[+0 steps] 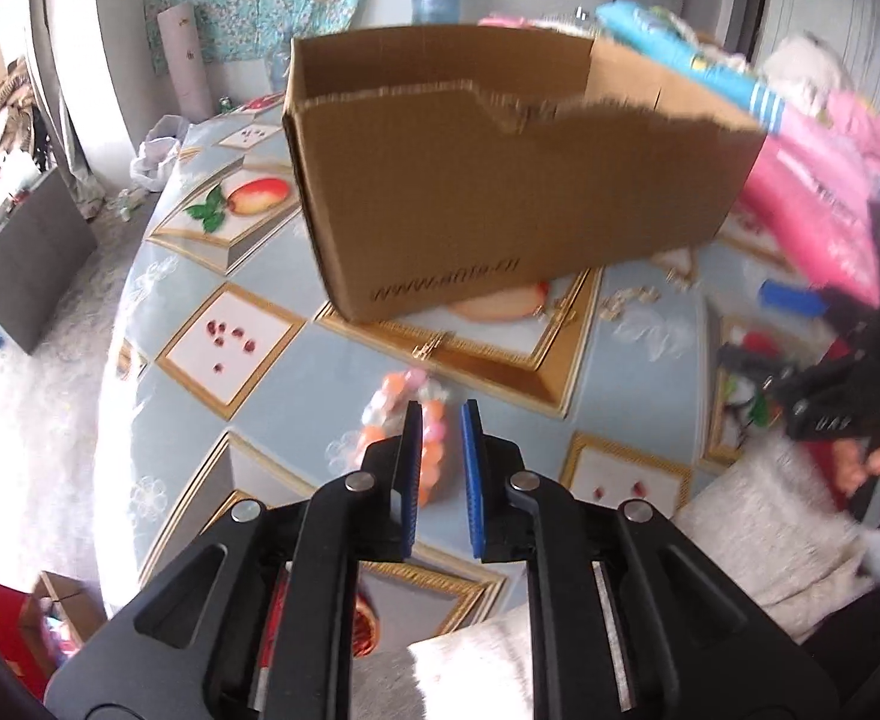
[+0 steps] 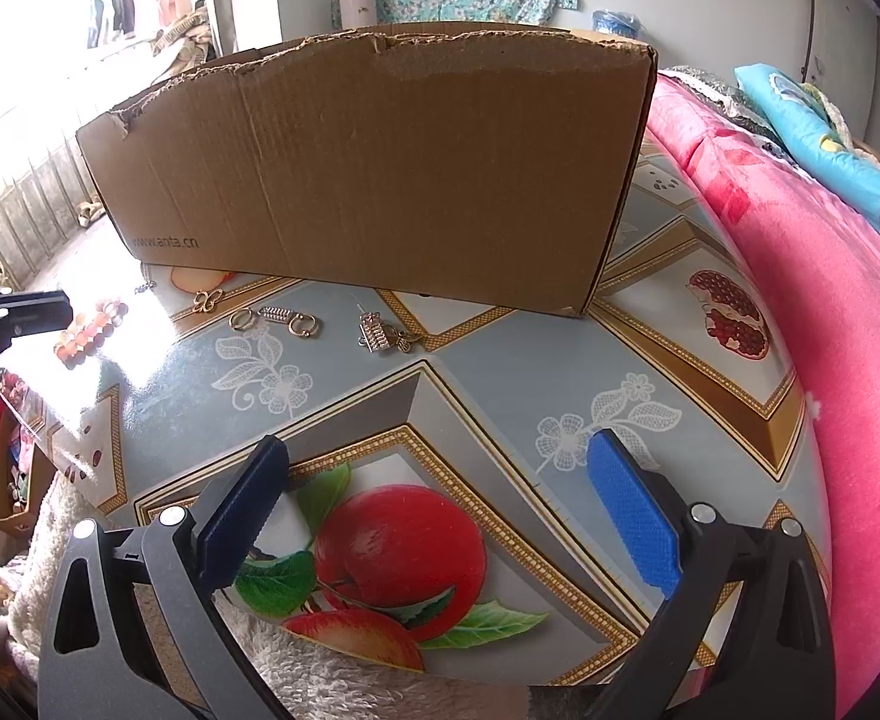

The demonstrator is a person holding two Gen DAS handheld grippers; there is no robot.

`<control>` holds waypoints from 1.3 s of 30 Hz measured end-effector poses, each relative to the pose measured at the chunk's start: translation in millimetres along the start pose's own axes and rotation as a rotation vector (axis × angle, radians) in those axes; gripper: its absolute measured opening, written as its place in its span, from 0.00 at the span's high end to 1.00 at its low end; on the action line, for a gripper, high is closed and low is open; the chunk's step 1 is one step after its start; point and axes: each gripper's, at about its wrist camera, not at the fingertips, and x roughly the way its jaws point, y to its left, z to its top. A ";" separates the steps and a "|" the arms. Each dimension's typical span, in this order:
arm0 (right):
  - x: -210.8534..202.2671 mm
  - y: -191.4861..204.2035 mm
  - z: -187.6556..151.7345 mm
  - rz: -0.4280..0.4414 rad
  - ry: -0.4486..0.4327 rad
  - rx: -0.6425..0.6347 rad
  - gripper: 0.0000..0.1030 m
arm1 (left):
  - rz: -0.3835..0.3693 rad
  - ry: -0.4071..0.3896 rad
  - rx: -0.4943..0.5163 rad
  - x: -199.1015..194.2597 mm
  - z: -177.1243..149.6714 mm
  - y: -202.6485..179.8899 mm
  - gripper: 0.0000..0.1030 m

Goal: Organize jewelry
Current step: 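Close the left gripper on the pink bead bracelet and lift it, then grasp a silver spring clasp with the right gripper while the left gripper holds the bracelet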

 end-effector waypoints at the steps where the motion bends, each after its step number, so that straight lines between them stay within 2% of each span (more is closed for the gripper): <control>1: 0.1 0.1 0.1 -0.001 0.001 0.001 0.06 | -0.006 -0.008 -0.008 1.8 3.0 0.1 0.88; 7: 1.3 -0.5 1.9 -0.002 0.011 0.002 0.06 | 0.014 -0.020 0.001 18.6 16.2 -3.6 0.88; 15: 2.6 0.5 3.6 -0.007 0.013 0.005 0.06 | 0.042 0.039 0.010 50.8 29.0 -3.6 0.88; 24: 2.6 1.6 2.2 -0.009 0.007 0.008 0.06 | 0.072 0.036 0.012 54.9 30.7 -9.6 0.89; 25: 2.6 1.8 2.1 -0.009 0.007 0.008 0.06 | 0.071 0.033 0.013 53.6 28.0 -8.2 0.93; 26: 2.7 1.9 2.1 -0.009 0.007 0.008 0.06 | 0.061 0.030 0.015 54.4 28.7 -9.3 0.97; 31: 3.0 2.1 2.3 -0.009 0.008 0.007 0.06 | 0.028 0.010 0.037 53.4 27.1 -23.2 0.98; 34: 3.1 2.3 2.3 -0.009 0.008 0.007 0.06 | -0.006 -0.007 0.015 47.2 24.1 -26.0 1.00; 39: 3.1 2.8 2.1 -0.009 0.002 0.009 0.06 | -0.074 -0.081 -0.033 21.1 17.3 -27.0 1.00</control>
